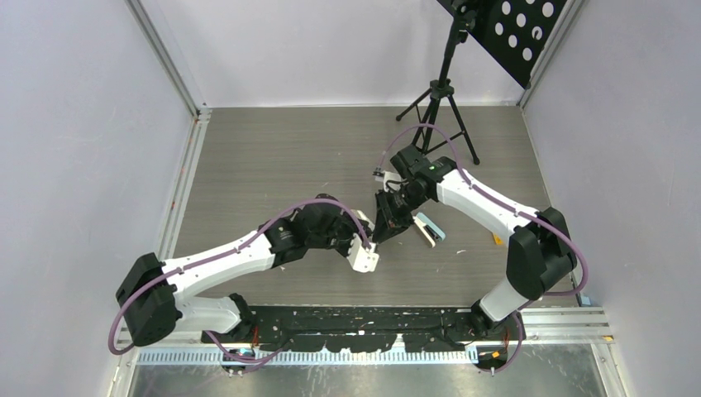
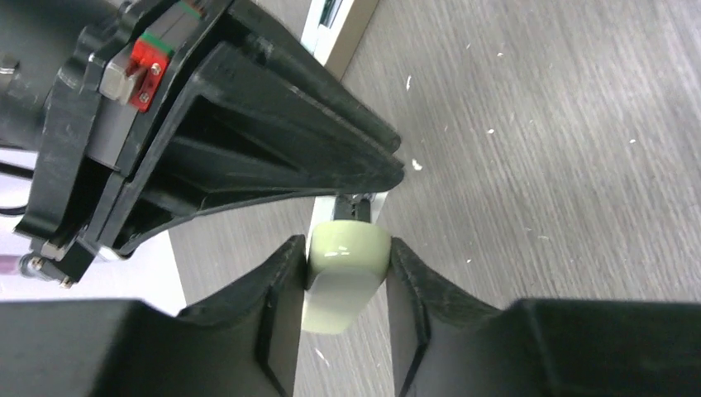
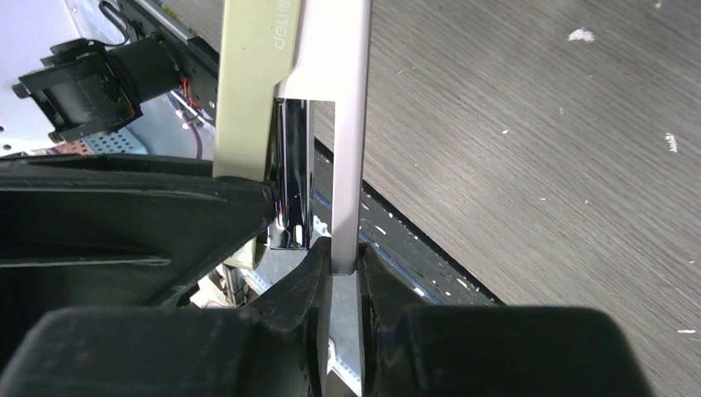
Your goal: Load the staples into the stapler
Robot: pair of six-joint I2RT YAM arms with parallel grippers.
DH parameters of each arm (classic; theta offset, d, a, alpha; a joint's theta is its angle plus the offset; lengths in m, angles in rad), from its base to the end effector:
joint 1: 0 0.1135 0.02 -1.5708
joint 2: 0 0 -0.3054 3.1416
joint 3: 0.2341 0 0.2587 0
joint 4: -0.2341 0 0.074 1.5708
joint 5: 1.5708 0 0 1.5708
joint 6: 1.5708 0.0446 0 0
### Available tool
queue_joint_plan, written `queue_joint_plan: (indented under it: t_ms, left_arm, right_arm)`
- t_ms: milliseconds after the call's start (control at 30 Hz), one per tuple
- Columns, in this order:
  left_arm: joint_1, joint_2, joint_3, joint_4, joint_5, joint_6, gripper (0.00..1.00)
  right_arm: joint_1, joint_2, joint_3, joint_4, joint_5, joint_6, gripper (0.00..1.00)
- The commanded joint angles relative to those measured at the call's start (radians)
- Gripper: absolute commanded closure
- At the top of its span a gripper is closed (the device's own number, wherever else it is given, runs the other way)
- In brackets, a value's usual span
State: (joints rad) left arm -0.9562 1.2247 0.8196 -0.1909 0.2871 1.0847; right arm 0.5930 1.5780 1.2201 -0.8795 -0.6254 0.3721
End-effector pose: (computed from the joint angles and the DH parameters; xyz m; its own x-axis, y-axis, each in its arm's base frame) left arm 0.1442 -0.2262 0.2912 0.6611 0.5339 -0.5272 0.7154 -0.2366 0.6575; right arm 0.2466 0.1977 0.2829 -0.9525 -0.2864 -0.1037 -0.2852 0.7186 0.6343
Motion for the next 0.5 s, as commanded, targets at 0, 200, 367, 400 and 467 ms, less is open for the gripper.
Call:
queue_joint_plan:
  t_ms: [0,200,367,400,467]
  left_arm:
    - [-0.017,0.009,0.041,0.026,-0.003,0.003,0.73]
    - [-0.018,0.013,0.049,0.033,-0.046,-0.069,1.0]
    - [-0.016,0.042,0.093,0.082,-0.192,-0.349,1.0]
    - [-0.016,0.047,0.102,0.086,-0.208,-0.407,1.0]
    - [-0.016,0.055,0.116,0.097,-0.229,-0.541,1.0]
  right_arm:
    - [0.008,-0.004,0.051,0.004,-0.028,-0.003,1.0]
    - [0.009,-0.055,0.043,0.079,0.044,0.031,0.89]
    - [0.009,-0.157,0.006,0.221,0.229,0.116,0.6]
    - [0.008,-0.179,-0.01,0.259,0.273,0.135,0.58]
    - [0.01,-0.228,-0.049,0.343,0.381,0.175,0.55]
